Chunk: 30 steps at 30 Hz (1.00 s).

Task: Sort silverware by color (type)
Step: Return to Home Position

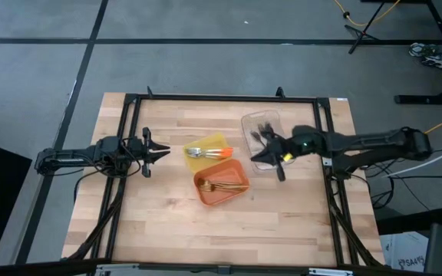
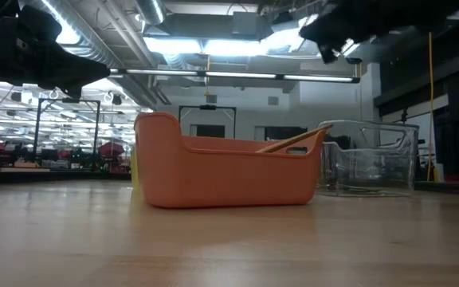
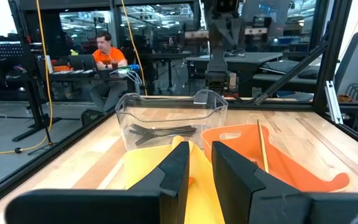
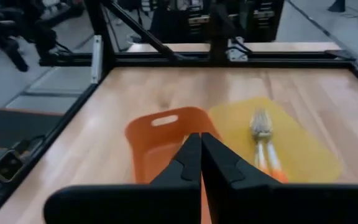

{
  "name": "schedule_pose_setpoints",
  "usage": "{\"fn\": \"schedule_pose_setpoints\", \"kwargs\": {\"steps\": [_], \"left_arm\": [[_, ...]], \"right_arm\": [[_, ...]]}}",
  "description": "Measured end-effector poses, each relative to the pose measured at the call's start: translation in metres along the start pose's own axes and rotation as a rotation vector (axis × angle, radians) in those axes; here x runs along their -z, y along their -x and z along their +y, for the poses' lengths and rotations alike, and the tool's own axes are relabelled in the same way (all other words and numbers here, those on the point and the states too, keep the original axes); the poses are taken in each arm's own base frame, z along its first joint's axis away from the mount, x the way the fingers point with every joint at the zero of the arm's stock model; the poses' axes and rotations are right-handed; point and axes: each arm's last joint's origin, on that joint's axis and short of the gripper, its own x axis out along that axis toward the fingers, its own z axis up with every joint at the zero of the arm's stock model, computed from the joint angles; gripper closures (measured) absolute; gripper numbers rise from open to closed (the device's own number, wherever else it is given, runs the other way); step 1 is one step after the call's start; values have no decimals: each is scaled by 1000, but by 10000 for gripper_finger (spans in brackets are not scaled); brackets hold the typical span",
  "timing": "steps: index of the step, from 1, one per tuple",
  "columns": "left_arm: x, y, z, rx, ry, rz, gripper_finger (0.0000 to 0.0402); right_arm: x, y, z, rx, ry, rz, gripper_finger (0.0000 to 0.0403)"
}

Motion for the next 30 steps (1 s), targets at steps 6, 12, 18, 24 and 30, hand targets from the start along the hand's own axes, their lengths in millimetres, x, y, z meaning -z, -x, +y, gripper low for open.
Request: {"fn": "schedule_pose_setpoints", "kwargs": {"steps": [6, 12, 18, 24, 30], "left_arm": [[0, 0, 0, 0, 0, 1, 338], [0, 0, 0, 0, 0, 0, 338], [0, 0, 0, 0, 0, 0, 338], [0, 0, 0, 0, 0, 0, 338], [0, 0, 0, 0, 0, 0, 338]], "right_arm": [[36, 19, 5, 18, -40, -41, 402], [64, 39, 10, 39, -40, -55, 402], [81, 58, 14, 75, -26, -116, 402], [103, 72, 17, 106, -18, -159, 402], [119, 84, 21, 74, 0, -240, 402]]}}
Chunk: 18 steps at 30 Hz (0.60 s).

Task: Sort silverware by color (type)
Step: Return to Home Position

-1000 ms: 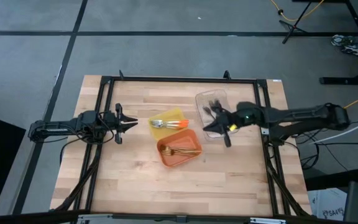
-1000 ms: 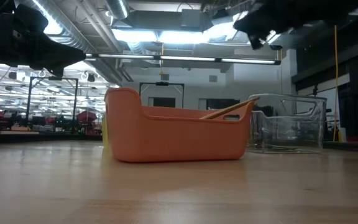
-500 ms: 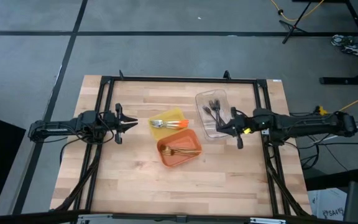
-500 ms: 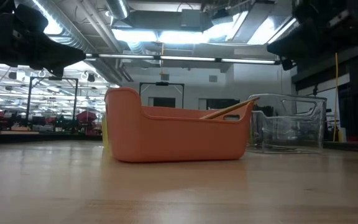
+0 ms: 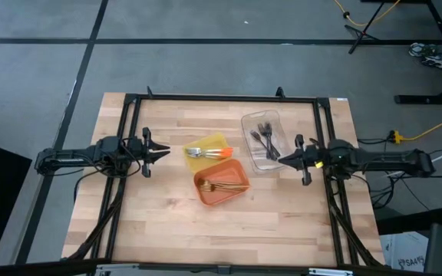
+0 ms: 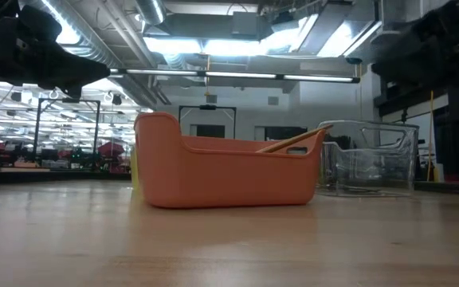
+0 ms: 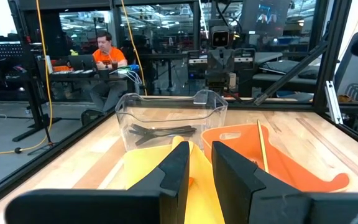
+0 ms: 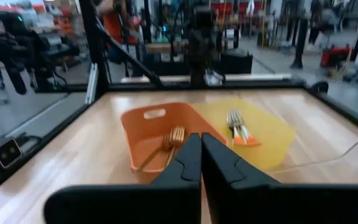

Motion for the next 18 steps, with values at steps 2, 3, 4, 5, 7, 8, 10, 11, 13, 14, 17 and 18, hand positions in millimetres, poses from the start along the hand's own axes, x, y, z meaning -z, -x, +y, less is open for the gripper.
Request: {"fn": "schedule_pose_setpoints", "kwargs": {"steps": [2, 3, 4, 5, 7, 8, 10, 11, 13, 14, 17, 18], "left_arm": [[0, 0, 0, 0, 0, 0, 338], [0, 0, 0, 0, 0, 0, 338], [0, 0, 0, 0, 0, 0, 338], [0, 0, 0, 0, 0, 0, 338], [0, 0, 0, 0, 0, 0, 338], [0, 0, 0, 0, 0, 0, 338], [0, 0, 0, 0, 0, 0, 338], [0, 0, 0, 0, 0, 0, 338], [0, 0, 0, 0, 0, 0, 338], [0, 0, 0, 0, 0, 0, 338], [0, 0, 0, 0, 0, 0, 338], [0, 0, 0, 0, 0, 0, 338]], "right_arm": [[3, 5, 1, -4, 6, -36, 402], [5, 7, 1, -4, 8, -52, 402], [6, 9, 1, -5, 10, -67, 402], [8, 10, 2, -7, 13, -81, 402], [11, 13, 2, -24, 18, -108, 402], [12, 14, 3, -33, 21, -119, 402], [12, 17, 3, -43, 22, -126, 402], [12, 18, 4, -43, 22, -127, 402], [14, 20, 4, -43, 21, -118, 402], [14, 21, 4, -43, 21, -118, 402], [15, 21, 4, -44, 21, -117, 402], [15, 21, 4, -45, 21, -116, 402]]}}
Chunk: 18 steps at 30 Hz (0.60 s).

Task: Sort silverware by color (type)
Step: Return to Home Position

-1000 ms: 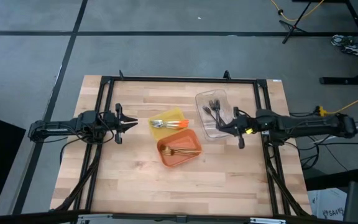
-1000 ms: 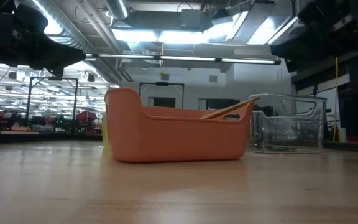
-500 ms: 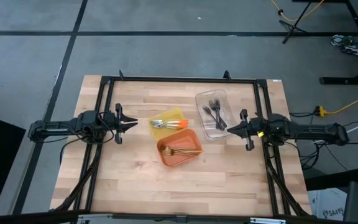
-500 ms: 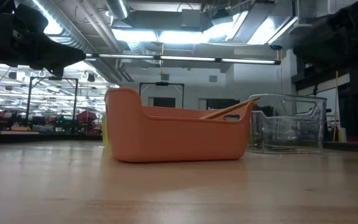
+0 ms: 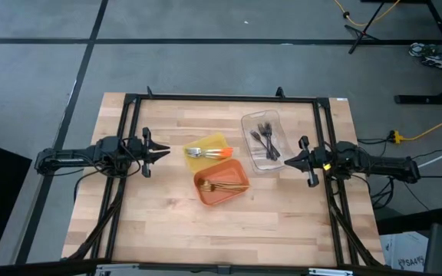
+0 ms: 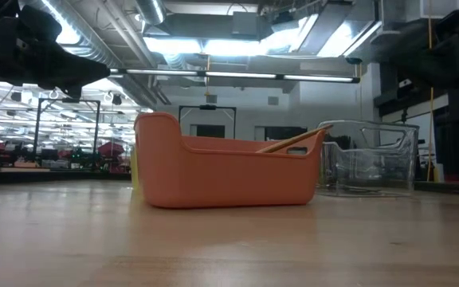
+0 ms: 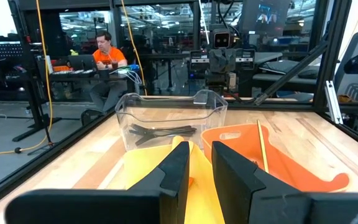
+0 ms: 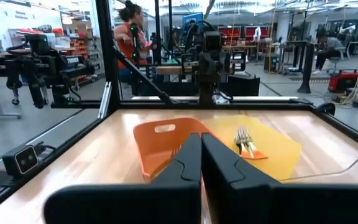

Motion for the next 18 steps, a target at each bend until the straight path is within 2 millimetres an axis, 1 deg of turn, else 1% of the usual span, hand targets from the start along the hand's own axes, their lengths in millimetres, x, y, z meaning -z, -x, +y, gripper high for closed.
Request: {"fn": "schedule_pose_setpoints", "kwargs": {"steps": [5, 13, 18], "left_arm": [[0, 0, 0, 0, 0, 0, 338], [0, 0, 0, 0, 0, 0, 338], [0, 0, 0, 0, 0, 0, 338]], "right_arm": [[0, 0, 0, 7, 0, 1, 402], [2, 0, -4, 123, -2, 18, 402], [2, 0, -4, 144, -3, 22, 402]]}}
